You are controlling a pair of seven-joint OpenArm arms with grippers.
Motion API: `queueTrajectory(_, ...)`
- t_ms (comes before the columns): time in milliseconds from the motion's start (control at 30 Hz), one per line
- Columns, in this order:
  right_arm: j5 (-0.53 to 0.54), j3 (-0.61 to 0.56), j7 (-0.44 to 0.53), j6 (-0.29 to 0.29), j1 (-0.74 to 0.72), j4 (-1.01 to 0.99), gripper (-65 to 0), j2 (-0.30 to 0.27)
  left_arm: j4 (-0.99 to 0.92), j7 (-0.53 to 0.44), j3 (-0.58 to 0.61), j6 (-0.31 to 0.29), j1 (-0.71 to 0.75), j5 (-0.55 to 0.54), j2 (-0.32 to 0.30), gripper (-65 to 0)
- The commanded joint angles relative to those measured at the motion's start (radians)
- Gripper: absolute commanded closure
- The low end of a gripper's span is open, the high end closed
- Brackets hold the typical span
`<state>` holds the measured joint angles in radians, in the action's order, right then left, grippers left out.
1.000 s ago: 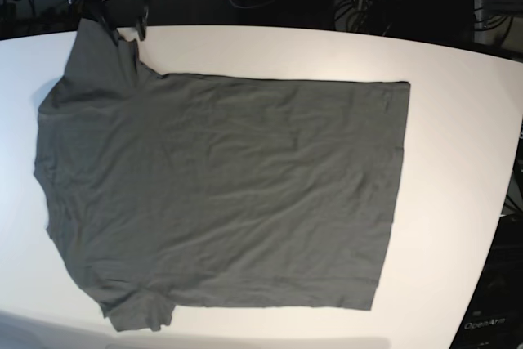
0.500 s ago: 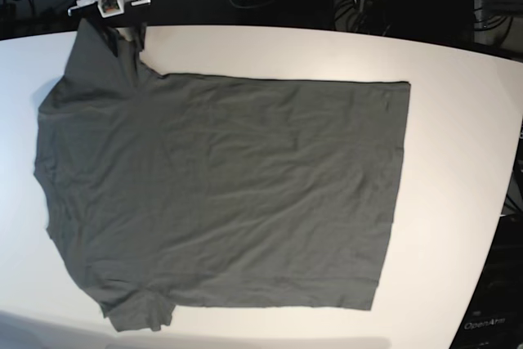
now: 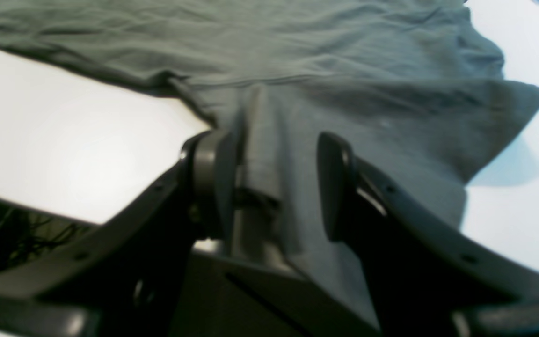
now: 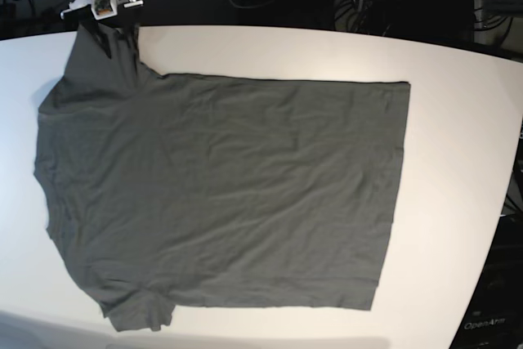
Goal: Fold the T-shirt properly
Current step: 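Move the right gripper down to the grey shirt's shoulder corner and grasp it, then pull the grasped shoulder corner outward with the right gripper, straightening the shirt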
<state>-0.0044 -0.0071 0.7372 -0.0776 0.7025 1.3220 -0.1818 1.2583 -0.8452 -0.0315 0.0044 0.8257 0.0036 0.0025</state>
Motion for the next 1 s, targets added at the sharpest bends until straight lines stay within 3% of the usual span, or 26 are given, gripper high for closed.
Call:
queueTrajectory(0, 0.007, 0.003, 0.034, -0.023, 0.016, 0.017, -29.0, -0.006, 0.011, -0.023, 0.000, -0.001, 0.011, 0.000, 0.000, -1.2)
queueTrajectory(133, 0.007, 0.005, 0.040, -0.023, 0.019, 0.018, -28.7, -0.006, 0.011, -0.012, 0.000, -0.001, -0.001, 0.000, 0.000, -1.2)
queueTrajectory(300, 0.007, 0.005, 0.153, -0.023, 0.088, 0.092, -28.7, -0.008, 0.033, -0.009, 0.000, -0.001, 0.004, 0.000, -0.002, -1.2)
queueTrajectory(533, 0.051, 0.006, 0.160, -0.023, 0.099, 0.172, -28.9, -0.012, 0.033, -0.009, -0.002, -0.001, 0.004, 0.000, -0.002, -1.2)
queueTrajectory(700, 0.140, 0.022, 0.143, -0.023, 0.059, 0.173, -28.9, -0.054, 0.033, -0.009, -0.002, -0.001, 0.004, -0.001, -0.002, -1.2)
queueTrajectory(967, 0.357, 0.014, 0.000, -0.023, -0.013, 0.173, -28.9, -0.192, 0.033, -0.009, -0.006, -0.001, 0.004, -0.001, -0.002, -1.2)
